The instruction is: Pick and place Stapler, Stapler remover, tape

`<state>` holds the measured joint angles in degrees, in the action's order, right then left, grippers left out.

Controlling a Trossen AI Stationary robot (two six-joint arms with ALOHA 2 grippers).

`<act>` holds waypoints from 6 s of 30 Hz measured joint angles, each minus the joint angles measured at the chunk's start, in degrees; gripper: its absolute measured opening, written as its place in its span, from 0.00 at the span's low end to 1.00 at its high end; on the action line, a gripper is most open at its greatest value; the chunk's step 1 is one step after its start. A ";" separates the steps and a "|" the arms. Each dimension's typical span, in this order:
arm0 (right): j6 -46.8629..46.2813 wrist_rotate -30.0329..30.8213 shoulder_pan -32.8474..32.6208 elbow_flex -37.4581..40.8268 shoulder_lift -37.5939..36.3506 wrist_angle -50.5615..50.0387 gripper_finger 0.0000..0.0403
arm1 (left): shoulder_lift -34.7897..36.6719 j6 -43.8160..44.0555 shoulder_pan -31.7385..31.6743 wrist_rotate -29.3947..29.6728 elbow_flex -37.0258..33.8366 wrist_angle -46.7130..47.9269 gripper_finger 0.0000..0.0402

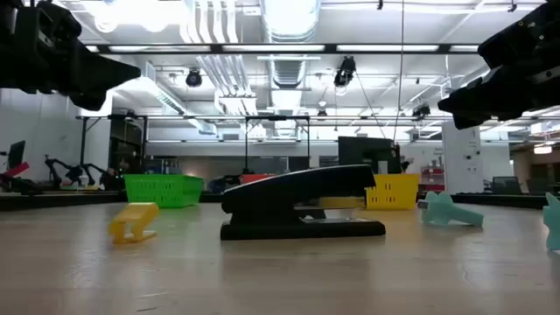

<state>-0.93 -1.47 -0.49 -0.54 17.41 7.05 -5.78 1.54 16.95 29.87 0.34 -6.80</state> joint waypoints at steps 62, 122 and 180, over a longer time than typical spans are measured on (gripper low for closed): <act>-6.51 -0.05 0.11 -0.02 0.00 3.03 0.02 | 0.02 0.00 -0.02 0.00 0.00 0.00 0.02; -22.62 1.35 -9.77 -26.53 63.35 -6.72 0.34 | -0.03 0.00 0.00 0.02 0.00 0.10 0.02; -15.32 14.47 19.75 -26.42 40.44 -11.62 0.02 | -0.05 -0.02 0.00 0.01 0.00 0.11 0.02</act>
<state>-16.25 13.00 19.26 -26.96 57.84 -4.57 -5.82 1.52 16.95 29.88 0.34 -6.70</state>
